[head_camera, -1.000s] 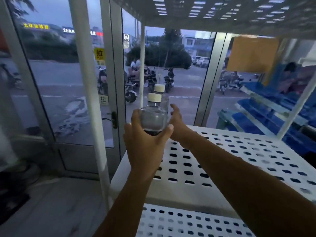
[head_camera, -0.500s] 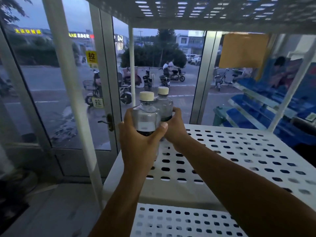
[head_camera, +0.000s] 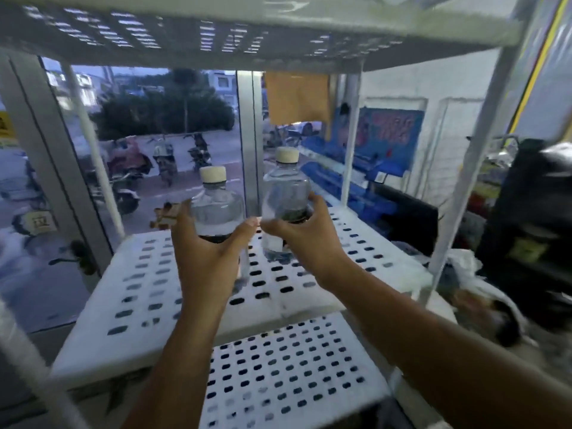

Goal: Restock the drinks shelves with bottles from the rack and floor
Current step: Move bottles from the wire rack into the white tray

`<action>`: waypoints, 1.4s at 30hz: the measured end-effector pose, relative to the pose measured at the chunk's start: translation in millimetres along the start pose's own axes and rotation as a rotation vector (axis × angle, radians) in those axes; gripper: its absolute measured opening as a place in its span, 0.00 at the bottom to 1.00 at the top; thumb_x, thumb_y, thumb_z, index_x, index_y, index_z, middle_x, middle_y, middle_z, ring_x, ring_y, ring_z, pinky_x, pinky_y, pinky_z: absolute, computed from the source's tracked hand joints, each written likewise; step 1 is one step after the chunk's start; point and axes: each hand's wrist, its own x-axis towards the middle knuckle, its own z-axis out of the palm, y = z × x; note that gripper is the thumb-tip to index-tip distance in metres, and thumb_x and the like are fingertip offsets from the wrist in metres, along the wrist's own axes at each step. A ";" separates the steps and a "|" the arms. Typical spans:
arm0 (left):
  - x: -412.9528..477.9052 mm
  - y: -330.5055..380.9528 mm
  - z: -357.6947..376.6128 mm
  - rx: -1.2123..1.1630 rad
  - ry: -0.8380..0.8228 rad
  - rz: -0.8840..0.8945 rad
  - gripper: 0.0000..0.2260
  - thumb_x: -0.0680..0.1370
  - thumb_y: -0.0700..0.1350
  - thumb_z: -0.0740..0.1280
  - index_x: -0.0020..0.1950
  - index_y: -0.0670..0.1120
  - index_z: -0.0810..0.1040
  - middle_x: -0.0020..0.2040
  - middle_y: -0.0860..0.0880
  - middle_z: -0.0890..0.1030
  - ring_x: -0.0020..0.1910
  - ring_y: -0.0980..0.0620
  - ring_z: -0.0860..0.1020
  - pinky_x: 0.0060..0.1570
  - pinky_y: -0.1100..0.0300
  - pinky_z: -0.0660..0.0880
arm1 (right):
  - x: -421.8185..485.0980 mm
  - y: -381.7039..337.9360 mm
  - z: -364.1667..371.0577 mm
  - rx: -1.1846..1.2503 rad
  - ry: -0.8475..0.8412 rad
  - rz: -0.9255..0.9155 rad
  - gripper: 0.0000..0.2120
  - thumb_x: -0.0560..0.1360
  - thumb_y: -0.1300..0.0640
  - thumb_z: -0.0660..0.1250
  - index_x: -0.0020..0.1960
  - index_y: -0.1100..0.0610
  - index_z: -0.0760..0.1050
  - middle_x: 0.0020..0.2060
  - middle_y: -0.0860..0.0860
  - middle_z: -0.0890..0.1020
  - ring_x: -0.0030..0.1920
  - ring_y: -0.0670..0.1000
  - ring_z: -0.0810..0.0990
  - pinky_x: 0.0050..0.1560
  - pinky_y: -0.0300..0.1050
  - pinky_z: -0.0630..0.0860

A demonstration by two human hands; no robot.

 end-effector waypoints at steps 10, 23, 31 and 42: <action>-99.3 64.7 86.5 -0.146 -0.277 -0.008 0.21 0.64 0.58 0.76 0.52 0.73 0.71 0.54 0.58 0.80 0.50 0.64 0.79 0.41 0.69 0.77 | -103.6 -9.2 -139.9 -0.076 0.229 -0.024 0.39 0.62 0.44 0.81 0.68 0.45 0.68 0.56 0.42 0.82 0.55 0.43 0.82 0.58 0.53 0.80; -259.8 128.2 195.4 -0.215 -0.652 -0.132 0.29 0.65 0.58 0.78 0.62 0.55 0.71 0.61 0.54 0.76 0.57 0.56 0.76 0.55 0.60 0.75 | -263.5 -12.7 -318.8 -0.220 0.646 0.123 0.31 0.56 0.41 0.80 0.55 0.37 0.71 0.50 0.45 0.84 0.53 0.48 0.84 0.55 0.55 0.82; -316.8 103.3 259.3 -0.055 -1.138 -0.150 0.28 0.64 0.60 0.78 0.58 0.51 0.76 0.51 0.52 0.81 0.50 0.54 0.80 0.43 0.62 0.76 | -330.3 27.5 -356.0 -0.303 0.939 0.381 0.25 0.59 0.40 0.79 0.51 0.43 0.72 0.39 0.37 0.83 0.37 0.38 0.83 0.36 0.41 0.80; -375.2 15.0 303.9 0.445 -1.567 0.338 0.34 0.76 0.64 0.60 0.79 0.53 0.54 0.67 0.42 0.76 0.62 0.38 0.75 0.52 0.50 0.72 | -348.8 84.2 -329.8 -0.473 1.124 0.958 0.49 0.57 0.30 0.71 0.72 0.49 0.62 0.60 0.48 0.78 0.58 0.55 0.79 0.58 0.59 0.77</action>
